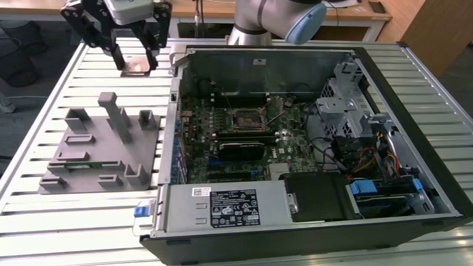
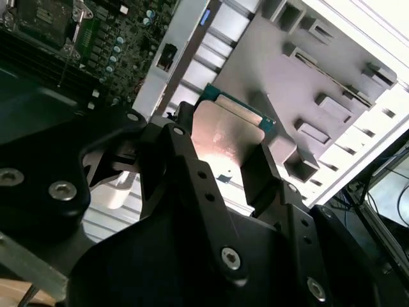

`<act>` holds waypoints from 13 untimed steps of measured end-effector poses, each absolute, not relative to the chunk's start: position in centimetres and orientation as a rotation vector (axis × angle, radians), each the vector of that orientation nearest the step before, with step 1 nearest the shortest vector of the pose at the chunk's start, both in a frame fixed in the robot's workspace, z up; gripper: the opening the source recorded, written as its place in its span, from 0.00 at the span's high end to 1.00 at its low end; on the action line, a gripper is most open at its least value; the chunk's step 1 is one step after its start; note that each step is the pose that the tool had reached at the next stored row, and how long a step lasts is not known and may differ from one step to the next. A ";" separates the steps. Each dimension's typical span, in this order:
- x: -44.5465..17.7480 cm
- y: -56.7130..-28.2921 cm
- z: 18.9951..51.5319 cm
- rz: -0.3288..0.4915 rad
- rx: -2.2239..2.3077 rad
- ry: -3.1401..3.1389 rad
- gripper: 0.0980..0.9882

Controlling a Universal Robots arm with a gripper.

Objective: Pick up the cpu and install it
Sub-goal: 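Pick up the cpu and move it towards the insertion slot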

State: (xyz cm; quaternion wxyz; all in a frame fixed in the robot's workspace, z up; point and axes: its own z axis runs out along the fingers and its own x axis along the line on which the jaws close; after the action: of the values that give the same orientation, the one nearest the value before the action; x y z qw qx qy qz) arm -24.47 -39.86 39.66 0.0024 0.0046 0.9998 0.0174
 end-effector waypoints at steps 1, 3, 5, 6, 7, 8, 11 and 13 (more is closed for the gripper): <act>-24.2 -39.9 39.6 0.055 0.014 3.136 0.50; -23.7 -39.9 39.6 0.055 0.014 3.136 0.50; -23.1 -39.9 39.6 0.055 0.015 3.135 0.50; -22.8 -39.9 39.6 0.055 0.014 3.135 0.50; -22.6 -39.9 39.6 0.055 0.014 3.135 0.50; -22.4 -39.9 39.6 0.055 0.014 3.135 0.50; -21.8 -39.9 39.6 0.055 0.015 3.134 0.50; -21.3 -39.9 39.6 0.055 0.015 3.134 0.50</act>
State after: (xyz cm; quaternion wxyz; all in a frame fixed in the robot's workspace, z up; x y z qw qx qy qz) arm -21.33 -39.86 39.56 0.0034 0.0047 0.9998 0.0175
